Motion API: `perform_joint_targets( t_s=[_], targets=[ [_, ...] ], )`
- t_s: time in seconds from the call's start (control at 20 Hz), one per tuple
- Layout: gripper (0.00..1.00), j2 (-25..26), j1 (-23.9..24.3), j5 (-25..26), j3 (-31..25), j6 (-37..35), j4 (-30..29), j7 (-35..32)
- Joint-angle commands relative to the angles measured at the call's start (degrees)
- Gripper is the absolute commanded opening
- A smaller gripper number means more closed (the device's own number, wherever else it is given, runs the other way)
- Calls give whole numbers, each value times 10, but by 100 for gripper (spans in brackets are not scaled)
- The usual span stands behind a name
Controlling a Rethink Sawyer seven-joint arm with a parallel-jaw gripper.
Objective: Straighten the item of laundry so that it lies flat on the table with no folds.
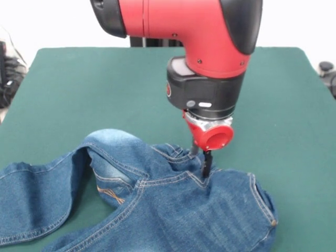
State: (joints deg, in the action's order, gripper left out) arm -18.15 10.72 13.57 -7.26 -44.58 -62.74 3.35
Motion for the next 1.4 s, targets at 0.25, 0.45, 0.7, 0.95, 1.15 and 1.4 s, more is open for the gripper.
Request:
perform_joint_targets(
  t_s=[0.25,0.45,0.7,0.95,1.15,1.4],
  targets=[
    [100,31,-34,-20,34,-4,1,-257],
    [100,20,-40,-20,49,-5,-19,-271],
    [100,29,-45,-22,53,6,-18,-283],
    [100,25,-57,-23,75,-29,-20,-309],
    [100,32,-54,-23,78,-26,-18,-310],
    [100,45,-60,-26,81,-20,-11,-312]
  ],
)
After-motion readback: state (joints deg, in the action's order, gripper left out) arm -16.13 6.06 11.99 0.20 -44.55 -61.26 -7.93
